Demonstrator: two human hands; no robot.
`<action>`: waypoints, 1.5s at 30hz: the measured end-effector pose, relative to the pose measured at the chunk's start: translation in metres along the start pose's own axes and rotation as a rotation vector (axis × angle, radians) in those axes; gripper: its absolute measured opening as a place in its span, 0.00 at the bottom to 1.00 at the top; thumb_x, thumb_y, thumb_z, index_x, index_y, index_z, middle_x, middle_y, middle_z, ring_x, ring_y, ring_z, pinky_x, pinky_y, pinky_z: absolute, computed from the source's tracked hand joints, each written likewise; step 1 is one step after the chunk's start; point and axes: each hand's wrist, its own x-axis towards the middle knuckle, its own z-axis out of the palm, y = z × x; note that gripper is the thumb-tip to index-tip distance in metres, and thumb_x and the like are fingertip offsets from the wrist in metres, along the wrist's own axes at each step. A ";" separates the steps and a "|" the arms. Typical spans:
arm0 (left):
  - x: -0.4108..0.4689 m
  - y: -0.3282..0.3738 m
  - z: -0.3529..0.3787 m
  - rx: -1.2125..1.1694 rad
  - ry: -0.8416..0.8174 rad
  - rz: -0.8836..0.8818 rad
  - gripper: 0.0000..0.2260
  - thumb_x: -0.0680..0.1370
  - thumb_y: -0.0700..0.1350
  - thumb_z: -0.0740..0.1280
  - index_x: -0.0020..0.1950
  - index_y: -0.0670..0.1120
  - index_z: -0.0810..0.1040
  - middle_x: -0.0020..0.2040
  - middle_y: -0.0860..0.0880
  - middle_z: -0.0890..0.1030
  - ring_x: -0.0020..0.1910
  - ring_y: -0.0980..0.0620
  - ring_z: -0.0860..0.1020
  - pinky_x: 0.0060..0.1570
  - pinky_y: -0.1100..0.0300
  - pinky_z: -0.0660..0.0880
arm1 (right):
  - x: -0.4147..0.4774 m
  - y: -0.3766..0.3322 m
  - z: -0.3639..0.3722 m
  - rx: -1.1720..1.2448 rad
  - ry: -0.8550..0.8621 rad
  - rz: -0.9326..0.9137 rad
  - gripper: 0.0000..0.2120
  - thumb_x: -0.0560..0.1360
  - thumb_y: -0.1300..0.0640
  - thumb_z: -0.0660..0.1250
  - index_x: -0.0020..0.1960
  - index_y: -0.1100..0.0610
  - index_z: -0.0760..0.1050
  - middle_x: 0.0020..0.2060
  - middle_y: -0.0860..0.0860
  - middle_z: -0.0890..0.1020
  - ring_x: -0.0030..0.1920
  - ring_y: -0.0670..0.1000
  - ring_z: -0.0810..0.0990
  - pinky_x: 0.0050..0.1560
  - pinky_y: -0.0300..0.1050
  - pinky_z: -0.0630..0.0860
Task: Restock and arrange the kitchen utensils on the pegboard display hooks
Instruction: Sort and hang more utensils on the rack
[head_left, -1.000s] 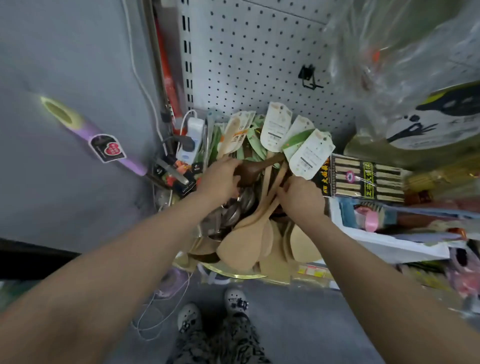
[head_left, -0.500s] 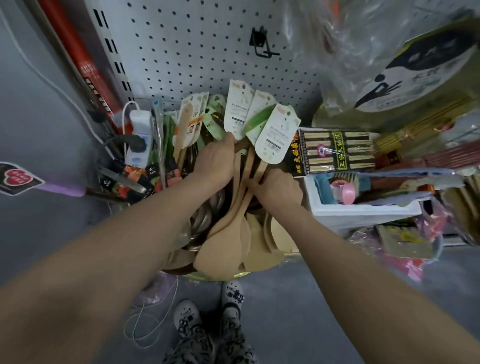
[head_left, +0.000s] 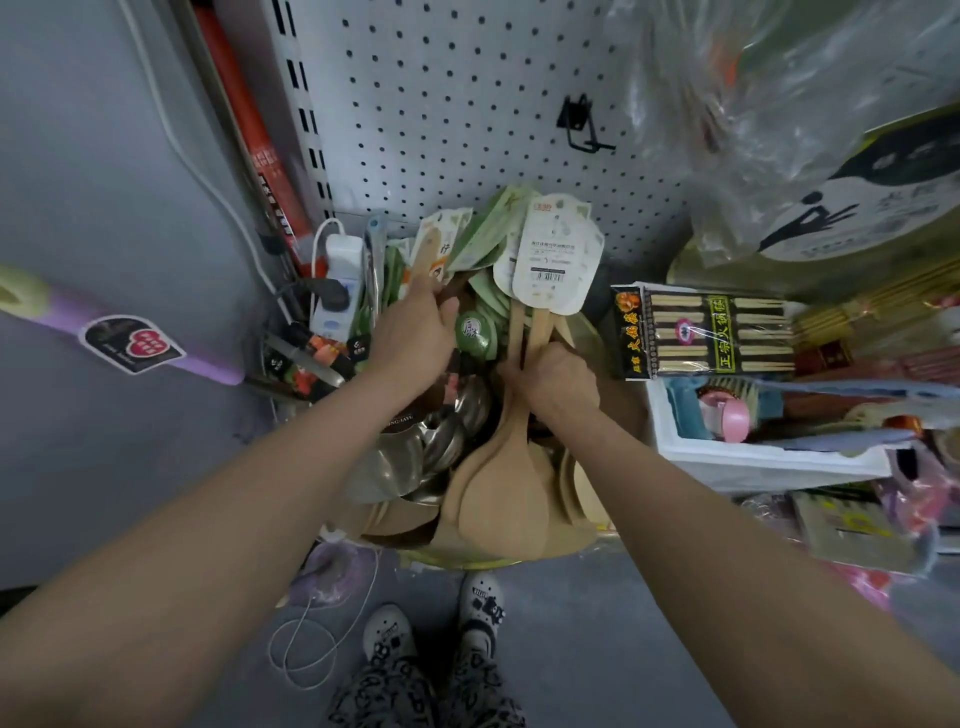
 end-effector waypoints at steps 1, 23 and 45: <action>-0.005 -0.006 -0.003 0.009 0.014 -0.030 0.17 0.83 0.49 0.57 0.69 0.44 0.67 0.43 0.52 0.74 0.39 0.48 0.74 0.38 0.57 0.65 | -0.001 0.000 0.004 0.003 0.000 -0.001 0.30 0.74 0.42 0.70 0.64 0.63 0.69 0.60 0.60 0.78 0.61 0.62 0.77 0.57 0.51 0.73; -0.008 -0.055 0.000 0.185 -0.143 -0.469 0.28 0.73 0.49 0.74 0.65 0.39 0.66 0.64 0.38 0.72 0.63 0.38 0.73 0.54 0.50 0.71 | -0.008 -0.003 0.006 0.105 0.136 -0.186 0.20 0.75 0.58 0.67 0.64 0.62 0.66 0.55 0.63 0.80 0.55 0.65 0.79 0.56 0.56 0.75; 0.009 -0.063 0.003 0.307 -0.232 -0.465 0.23 0.72 0.53 0.73 0.61 0.44 0.71 0.59 0.41 0.77 0.57 0.41 0.76 0.46 0.55 0.70 | 0.046 0.014 -0.012 -0.187 0.161 -0.207 0.19 0.75 0.56 0.70 0.62 0.63 0.70 0.58 0.61 0.76 0.59 0.61 0.77 0.55 0.52 0.74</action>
